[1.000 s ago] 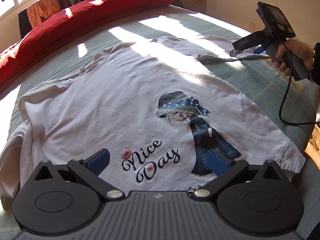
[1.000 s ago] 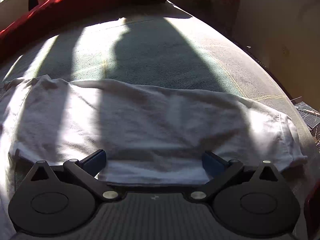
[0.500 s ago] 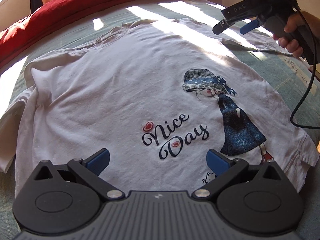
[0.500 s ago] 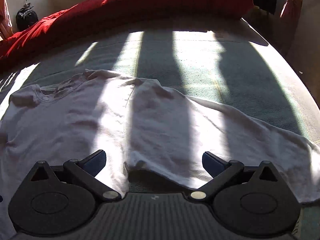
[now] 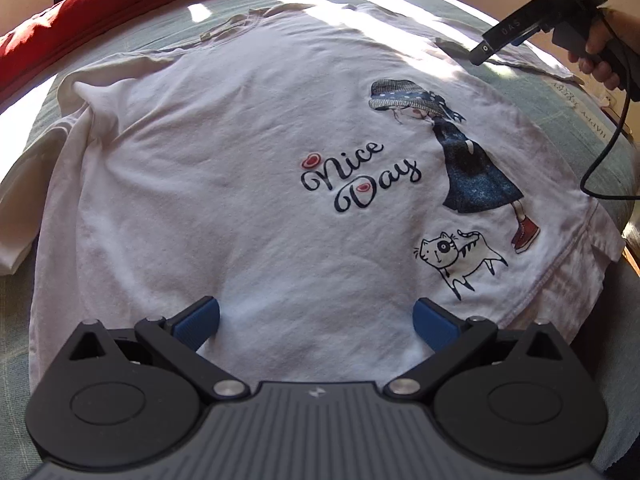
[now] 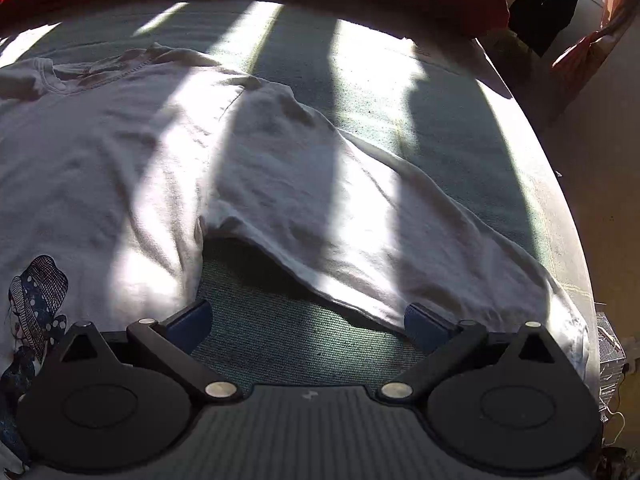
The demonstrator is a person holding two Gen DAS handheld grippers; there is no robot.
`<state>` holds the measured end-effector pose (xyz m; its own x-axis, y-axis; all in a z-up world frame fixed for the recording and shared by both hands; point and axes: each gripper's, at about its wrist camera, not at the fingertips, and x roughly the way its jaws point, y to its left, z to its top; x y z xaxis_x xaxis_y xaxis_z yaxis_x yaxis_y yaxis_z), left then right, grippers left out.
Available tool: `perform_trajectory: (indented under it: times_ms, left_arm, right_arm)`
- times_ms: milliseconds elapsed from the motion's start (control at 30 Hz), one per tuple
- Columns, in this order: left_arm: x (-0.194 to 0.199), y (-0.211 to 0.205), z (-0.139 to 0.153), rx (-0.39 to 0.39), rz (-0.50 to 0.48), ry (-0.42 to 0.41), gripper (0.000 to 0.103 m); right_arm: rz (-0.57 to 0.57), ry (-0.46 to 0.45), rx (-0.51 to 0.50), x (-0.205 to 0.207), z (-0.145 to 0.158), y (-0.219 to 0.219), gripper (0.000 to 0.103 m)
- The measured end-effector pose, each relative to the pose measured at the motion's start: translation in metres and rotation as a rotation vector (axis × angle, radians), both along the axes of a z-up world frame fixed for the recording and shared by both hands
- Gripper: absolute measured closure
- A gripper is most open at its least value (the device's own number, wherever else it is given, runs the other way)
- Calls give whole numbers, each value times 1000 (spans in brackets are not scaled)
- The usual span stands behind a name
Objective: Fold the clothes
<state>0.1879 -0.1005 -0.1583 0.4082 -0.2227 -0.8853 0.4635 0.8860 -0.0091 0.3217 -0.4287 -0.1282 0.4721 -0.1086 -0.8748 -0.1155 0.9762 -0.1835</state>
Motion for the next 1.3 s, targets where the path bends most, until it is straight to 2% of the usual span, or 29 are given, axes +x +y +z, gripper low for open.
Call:
perform_trajectory:
  times_ms: [133, 267, 467, 533, 600, 667, 767, 867, 1133, 1200, 1300]
  left_arm:
    - [-11, 10, 10, 40, 8, -23, 1]
    - [-14, 21, 24, 53, 45, -75, 1]
    - [-9, 34, 20, 19, 96, -116, 1]
    - [-8, 36, 10, 12, 114, -94, 1]
    - [-8, 37, -1, 4, 134, -71, 1]
    - [-9, 41, -7, -25, 153, -86, 1]
    - [-10, 42, -7, -32, 164, -90, 1]
    - [-13, 42, -5, -23, 168, -83, 1]
    - [-38, 53, -1, -20, 168, -71, 1]
    - [-40, 55, -1, -27, 170, -68, 1]
    - [-38, 56, -3, -29, 179, -60, 1]
  right_arm:
    - [11, -27, 186, -11, 38, 14, 0]
    - [44, 29, 378, -18, 43, 55, 0]
    - [85, 2, 215, -41, -8, 129, 0]
    - [82, -12, 175, -51, -28, 141, 0]
    - [54, -77, 181, -61, -36, 141, 0]
    - [7, -119, 218, -67, -39, 136, 0]
    - [4, -123, 222, -68, -39, 134, 0]
    - [0, -73, 207, -71, -32, 134, 0]
    - [-4, 78, 217, -143, -26, 131, 0]
    - [-6, 52, 235, -149, -19, 134, 0]
    - [10, -21, 291, -134, -2, 148, 0]
